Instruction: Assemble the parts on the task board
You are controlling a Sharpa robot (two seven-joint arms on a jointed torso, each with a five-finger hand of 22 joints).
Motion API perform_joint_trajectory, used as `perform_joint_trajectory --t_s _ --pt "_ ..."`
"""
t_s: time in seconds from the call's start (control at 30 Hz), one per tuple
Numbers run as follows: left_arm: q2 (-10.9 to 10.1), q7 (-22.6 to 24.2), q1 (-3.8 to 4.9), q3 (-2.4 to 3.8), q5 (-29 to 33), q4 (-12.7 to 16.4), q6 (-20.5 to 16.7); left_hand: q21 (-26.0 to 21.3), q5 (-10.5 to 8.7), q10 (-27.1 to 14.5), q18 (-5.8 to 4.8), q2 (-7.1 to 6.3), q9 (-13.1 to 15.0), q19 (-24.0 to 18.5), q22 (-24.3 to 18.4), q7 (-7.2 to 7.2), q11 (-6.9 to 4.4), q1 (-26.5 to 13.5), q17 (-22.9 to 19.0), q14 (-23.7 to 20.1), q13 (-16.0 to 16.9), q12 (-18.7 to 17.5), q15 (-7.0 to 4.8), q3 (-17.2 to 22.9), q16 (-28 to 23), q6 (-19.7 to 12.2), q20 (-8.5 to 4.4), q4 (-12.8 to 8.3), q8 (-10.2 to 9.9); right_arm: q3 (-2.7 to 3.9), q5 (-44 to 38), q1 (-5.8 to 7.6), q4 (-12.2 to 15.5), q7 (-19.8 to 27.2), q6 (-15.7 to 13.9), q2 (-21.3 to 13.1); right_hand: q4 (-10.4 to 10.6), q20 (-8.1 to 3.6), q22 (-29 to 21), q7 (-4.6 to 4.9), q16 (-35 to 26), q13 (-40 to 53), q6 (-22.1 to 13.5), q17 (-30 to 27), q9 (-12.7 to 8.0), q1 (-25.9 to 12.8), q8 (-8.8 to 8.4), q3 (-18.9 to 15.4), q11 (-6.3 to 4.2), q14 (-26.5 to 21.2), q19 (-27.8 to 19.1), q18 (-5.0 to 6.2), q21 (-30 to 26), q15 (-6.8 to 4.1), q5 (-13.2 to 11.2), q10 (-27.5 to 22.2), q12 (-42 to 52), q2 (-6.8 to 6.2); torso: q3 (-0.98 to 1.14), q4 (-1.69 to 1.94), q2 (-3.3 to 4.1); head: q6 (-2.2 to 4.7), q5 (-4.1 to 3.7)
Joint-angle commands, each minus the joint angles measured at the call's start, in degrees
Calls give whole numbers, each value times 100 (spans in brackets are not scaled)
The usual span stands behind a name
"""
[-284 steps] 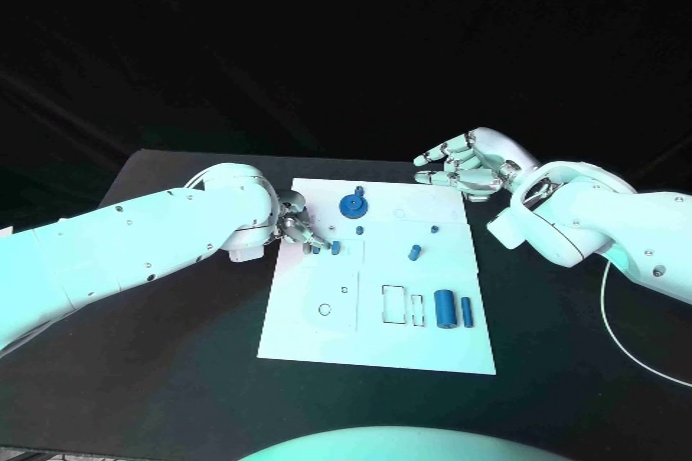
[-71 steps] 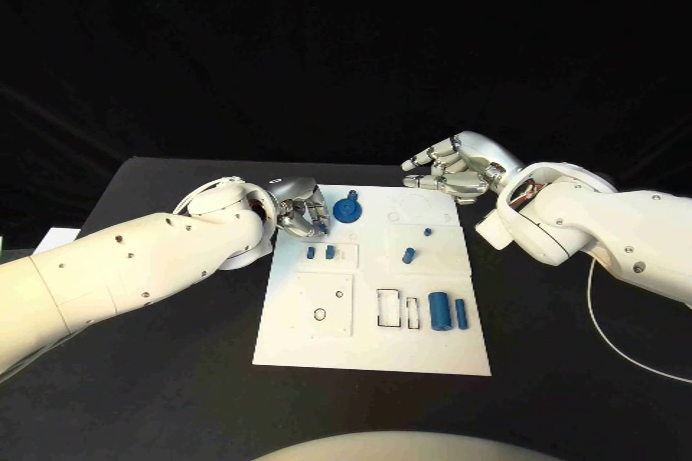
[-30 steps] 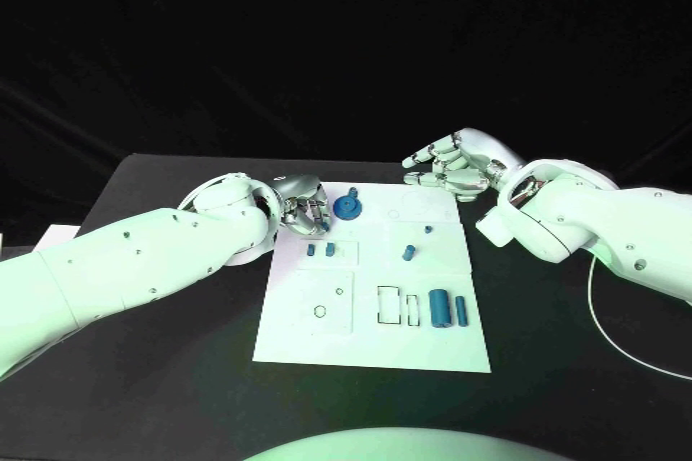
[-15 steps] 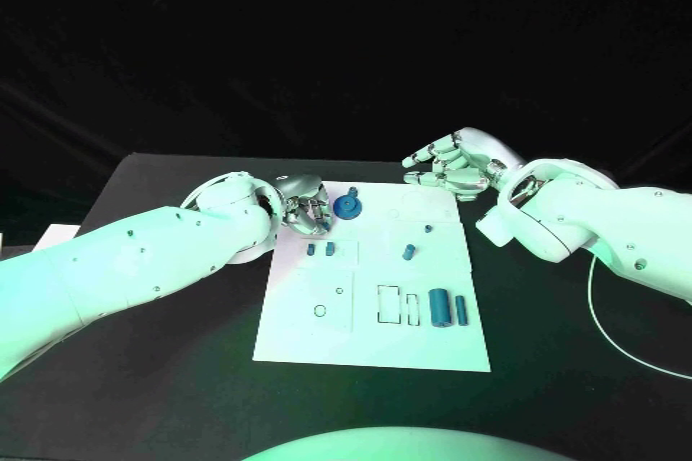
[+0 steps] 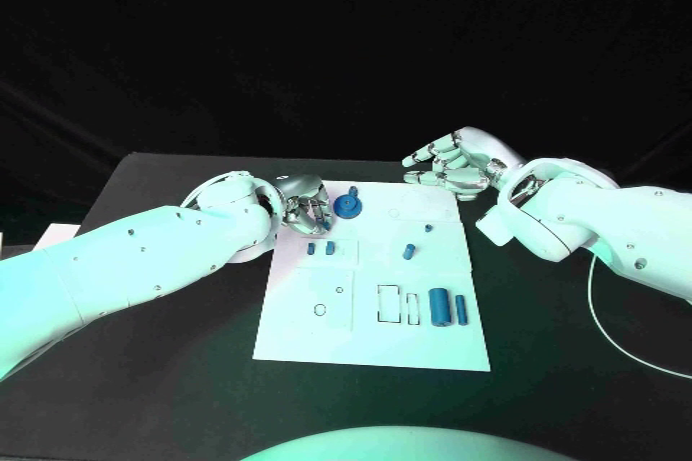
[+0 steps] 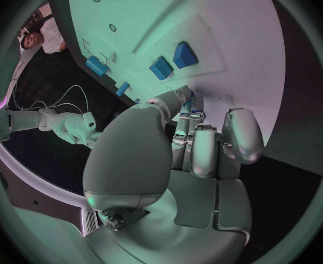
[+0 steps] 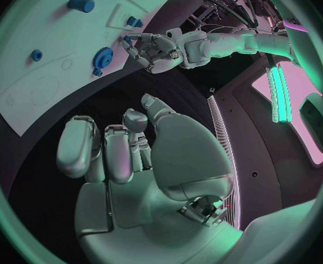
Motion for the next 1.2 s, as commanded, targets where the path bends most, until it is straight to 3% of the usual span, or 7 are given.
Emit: perform_joint_trajectory --t_s 0.03,0.73,0.83,0.97,1.2 --pt "4 -38 -5 -2 42 -16 71 -45 14 -100 -98 -9 -40 -6 16 14 3 -95 -21 98 -16 -70 63 -19 -24 -123 52 -30 -82 1 -44 -2 2 30 56 0 39 -11 -1 9 -23 4 25 -6 0 -11 34 -10 19 269 -36 -30 -29 14 31 -20 10 36 -1 4 -1 1 0" --pt "-75 -15 -5 -1 130 24 -92 -101 25 -287 -86 -98 -107 -28 -1 46 61 -220 -71 85 -52 -220 111 -56 -30 -297 103 -12 -194 1 -40 -2 -42 12 55 -7 46 -11 -32 10 -40 -31 24 -28 0 -17 33 -10 20 264 -48 -24 -45 14 32 -44 -28 35 -3 -3 -1 0 3" --pt "-117 -20 -5 2 137 58 -119 -146 37 -314 -77 -111 -119 -41 -26 54 70 -220 -108 76 -57 -238 119 -52 -47 -330 109 -21 -207 1 -30 -2 -88 -3 53 -14 59 -9 -164 13 -72 -396 1 -62 -4 -15 22 3 22 254 -100 0 -118 15 35 -312 -453 23 -4 0 -4 6 -4" --pt "-202 -33 -4 32 173 115 -136 -365 56 -424 -35 -134 -153 -113 -153 73 102 -209 -187 51 -83 -307 142 -18 -85 -428 130 -48 -220 0 -39 -2 -174 -50 67 -27 86 -11 -703 19 -284 -1350 -43 -292 -6 15 8 66 23 185 -306 97 -428 19 33 -918 -1538 -15 -5 -3 -5 9 -13" --pt "-379 -42 8 65 308 205 -185 -455 66 -462 -18 -111 -165 -146 -201 93 120 -169 -237 32 -98 -333 157 44 -109 -441 146 -78 -202 0 -349 -1 -343 -190 145 -56 119 -15 -1130 31 -527 -2072 -74 -508 2 98 14 251 36 143 -405 159 -729 15 24 -1031 -2268 -118 -6 11 -14 37 -13"
